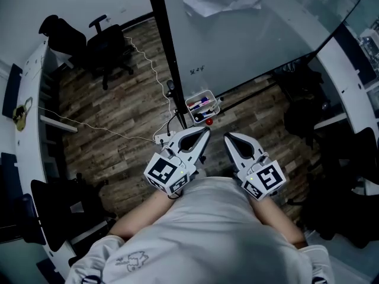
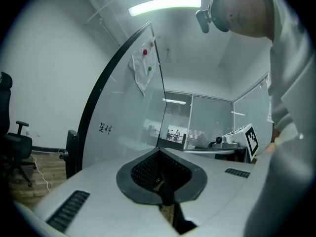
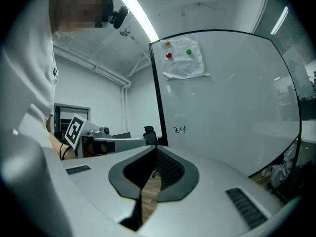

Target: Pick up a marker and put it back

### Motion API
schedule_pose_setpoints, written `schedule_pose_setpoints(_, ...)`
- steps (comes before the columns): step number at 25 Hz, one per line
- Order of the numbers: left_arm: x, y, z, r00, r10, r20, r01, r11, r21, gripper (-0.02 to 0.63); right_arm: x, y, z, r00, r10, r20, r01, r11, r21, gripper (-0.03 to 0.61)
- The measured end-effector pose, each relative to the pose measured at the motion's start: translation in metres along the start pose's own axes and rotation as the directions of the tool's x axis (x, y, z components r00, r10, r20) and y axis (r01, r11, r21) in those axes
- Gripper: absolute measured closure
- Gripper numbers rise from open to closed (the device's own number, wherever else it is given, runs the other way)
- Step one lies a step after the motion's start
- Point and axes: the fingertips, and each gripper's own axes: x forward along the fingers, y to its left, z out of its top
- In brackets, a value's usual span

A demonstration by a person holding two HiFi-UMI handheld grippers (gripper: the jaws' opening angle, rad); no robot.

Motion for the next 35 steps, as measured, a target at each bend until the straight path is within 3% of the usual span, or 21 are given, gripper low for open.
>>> schedule_pose_setpoints(7,0.008,0.023,-0.007,1.000,0.027,-0.005,-0.027,0.999,-0.018,0.609,0.021,-0.027,-0.019,1.000,-0.024,-0.019,0.025,0.999,0.041,0.566)
schedule_pose_setpoints(16,0.028,0.041,-0.007,0.999,0.043,-0.013,-0.043,0.999,0.025,0.609,0.046,-0.067,-0.043,0.997,-0.019,-0.071,0.025,0.996,0.088,0.566)
schedule_pose_setpoints(31,0.078,0.092,-0.056,0.983,0.146,-0.114,-0.151,0.988,-0.029,0.609,0.087,-0.125,-0.082,0.982,0.034,-0.186,-0.015,0.995,0.102,0.563)
schedule_pose_setpoints(35,0.087,0.102,-0.064,0.976,0.170,-0.133,-0.174,0.984,-0.024,0.609,0.098,-0.136,-0.092,0.973,0.049,-0.224,-0.026,0.994,0.104,0.507)
